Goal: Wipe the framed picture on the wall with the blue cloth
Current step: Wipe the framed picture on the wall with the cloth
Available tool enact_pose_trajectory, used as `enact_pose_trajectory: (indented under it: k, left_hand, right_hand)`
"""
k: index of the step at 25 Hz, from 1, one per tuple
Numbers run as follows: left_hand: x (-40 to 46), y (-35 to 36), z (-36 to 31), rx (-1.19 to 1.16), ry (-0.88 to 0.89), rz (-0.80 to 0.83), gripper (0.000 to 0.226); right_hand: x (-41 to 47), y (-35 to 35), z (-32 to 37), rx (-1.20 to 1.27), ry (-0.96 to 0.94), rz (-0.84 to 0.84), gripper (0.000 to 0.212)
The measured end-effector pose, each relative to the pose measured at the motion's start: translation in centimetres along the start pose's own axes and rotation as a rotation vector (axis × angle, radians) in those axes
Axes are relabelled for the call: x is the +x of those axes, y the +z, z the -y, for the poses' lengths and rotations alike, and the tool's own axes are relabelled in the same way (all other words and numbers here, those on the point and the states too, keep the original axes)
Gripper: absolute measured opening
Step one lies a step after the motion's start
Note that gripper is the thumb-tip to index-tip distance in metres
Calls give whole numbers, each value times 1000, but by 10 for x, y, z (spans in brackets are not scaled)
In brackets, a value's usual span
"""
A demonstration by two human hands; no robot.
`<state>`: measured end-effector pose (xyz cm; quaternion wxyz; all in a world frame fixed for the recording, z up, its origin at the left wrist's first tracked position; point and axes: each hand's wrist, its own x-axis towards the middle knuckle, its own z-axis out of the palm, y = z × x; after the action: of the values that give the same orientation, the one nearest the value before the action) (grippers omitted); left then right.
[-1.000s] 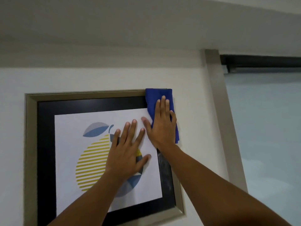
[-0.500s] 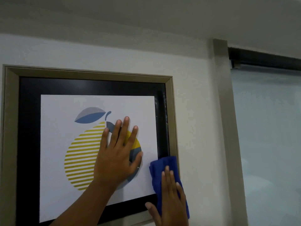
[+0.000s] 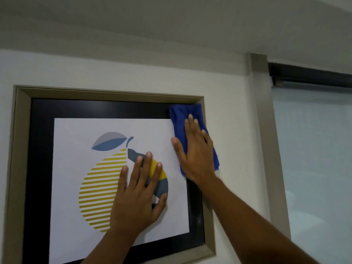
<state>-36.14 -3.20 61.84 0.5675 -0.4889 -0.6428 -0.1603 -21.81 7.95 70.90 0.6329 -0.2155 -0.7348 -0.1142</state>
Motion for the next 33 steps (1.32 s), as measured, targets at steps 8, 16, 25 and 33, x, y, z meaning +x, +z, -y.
enact_pose_trajectory:
  k: [8,16,25,33]
  left_hand:
    - [1,5,-1,17,11,-19,82]
    - [-1,8,0,19,19,-38,82]
    - [1,7,0,26,22,-37,86]
    - [0,4,0,13,22,-33,87]
  right_hand:
    - [-197,22,-26,-180,2,160,62]
    - [7,-16,-25,-391,-9,41,56]
    - [-170,26,-31,-334,49,83,59]
    - [-139,6,-22,-246,82,202,63]
